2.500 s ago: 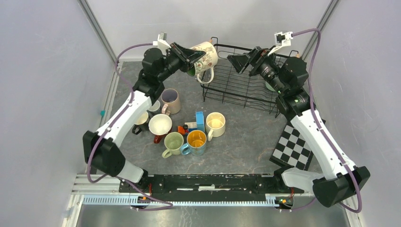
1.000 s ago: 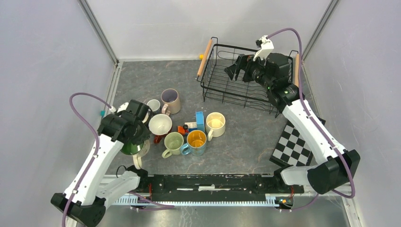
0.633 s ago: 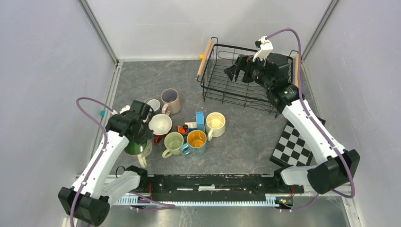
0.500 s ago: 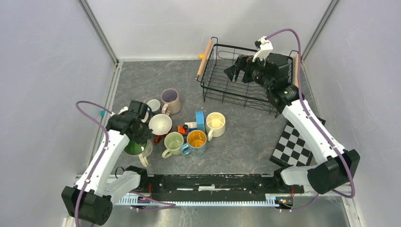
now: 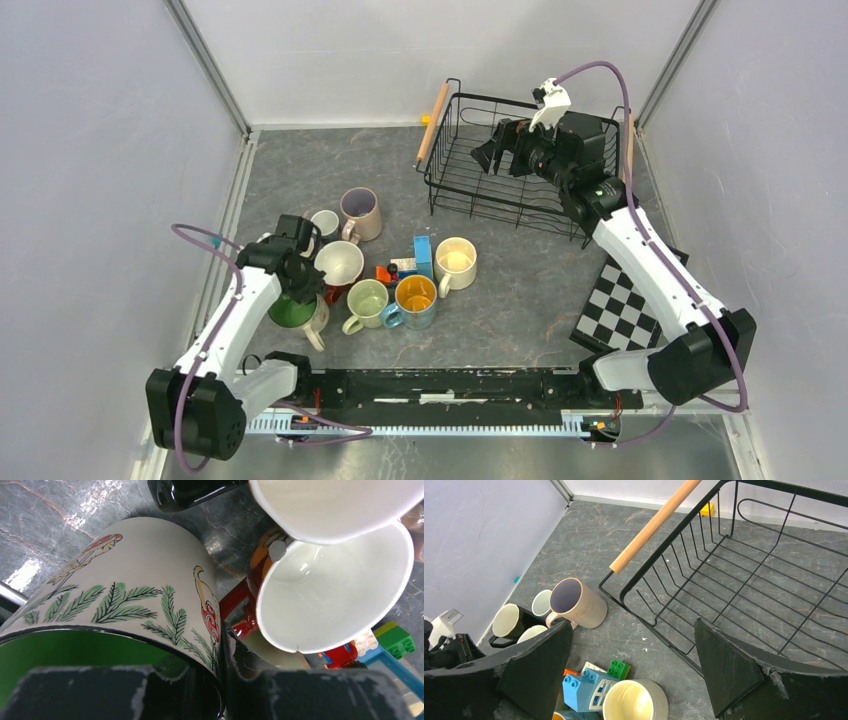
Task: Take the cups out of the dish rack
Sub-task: Place the cup at the center of the board.
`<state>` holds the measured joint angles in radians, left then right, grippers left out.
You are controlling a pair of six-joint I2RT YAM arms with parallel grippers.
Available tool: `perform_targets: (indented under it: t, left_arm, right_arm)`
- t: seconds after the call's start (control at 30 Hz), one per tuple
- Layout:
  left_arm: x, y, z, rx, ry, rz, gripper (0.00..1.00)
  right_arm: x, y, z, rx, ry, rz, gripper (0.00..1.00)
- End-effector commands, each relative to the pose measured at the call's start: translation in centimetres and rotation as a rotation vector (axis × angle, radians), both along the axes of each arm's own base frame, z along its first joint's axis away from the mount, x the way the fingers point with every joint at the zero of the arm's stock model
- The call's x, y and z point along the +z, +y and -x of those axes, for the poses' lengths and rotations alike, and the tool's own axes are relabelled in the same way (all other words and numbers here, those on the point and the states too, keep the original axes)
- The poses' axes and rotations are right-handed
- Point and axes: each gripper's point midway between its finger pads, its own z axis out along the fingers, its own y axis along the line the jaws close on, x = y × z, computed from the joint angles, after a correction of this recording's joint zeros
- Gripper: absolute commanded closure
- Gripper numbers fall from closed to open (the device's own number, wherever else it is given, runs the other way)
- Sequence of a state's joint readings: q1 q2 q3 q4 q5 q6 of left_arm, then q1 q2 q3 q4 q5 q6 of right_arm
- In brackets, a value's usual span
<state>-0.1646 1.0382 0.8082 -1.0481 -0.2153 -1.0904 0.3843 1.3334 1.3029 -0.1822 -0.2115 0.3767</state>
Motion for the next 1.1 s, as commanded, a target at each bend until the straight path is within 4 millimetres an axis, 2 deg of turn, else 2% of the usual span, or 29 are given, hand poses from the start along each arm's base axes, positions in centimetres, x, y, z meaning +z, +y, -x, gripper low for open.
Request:
perform_targets:
  t: [0.0,0.37,0.6,1.07]
  left_arm:
    - [0.0,0.1,-2.2,0.077,-0.08,0.015,0.98]
    - [-1.3,0.1,-3.0,0.082,-0.065,0.008,0.97]
    - [-1.3,0.6,-3.1,0.085,-0.063,-0.017,0.83]
    - [1.1,1.5,-3.1,0.066,-0.106,-0.062,0.54]
  right_arm:
    - [0.8,0.5,-0.1,0.027,-0.039,0.001,0.02]
    - [0.5,0.7,-0.4,0.035,-0.033,0.006,0.02]
    - [0.7,0.8,-0.5,0.038,-0.035,0.011,0.02]
    - [0.3,1.0,-0.5,0.047,-0.028,0.003,0.02]
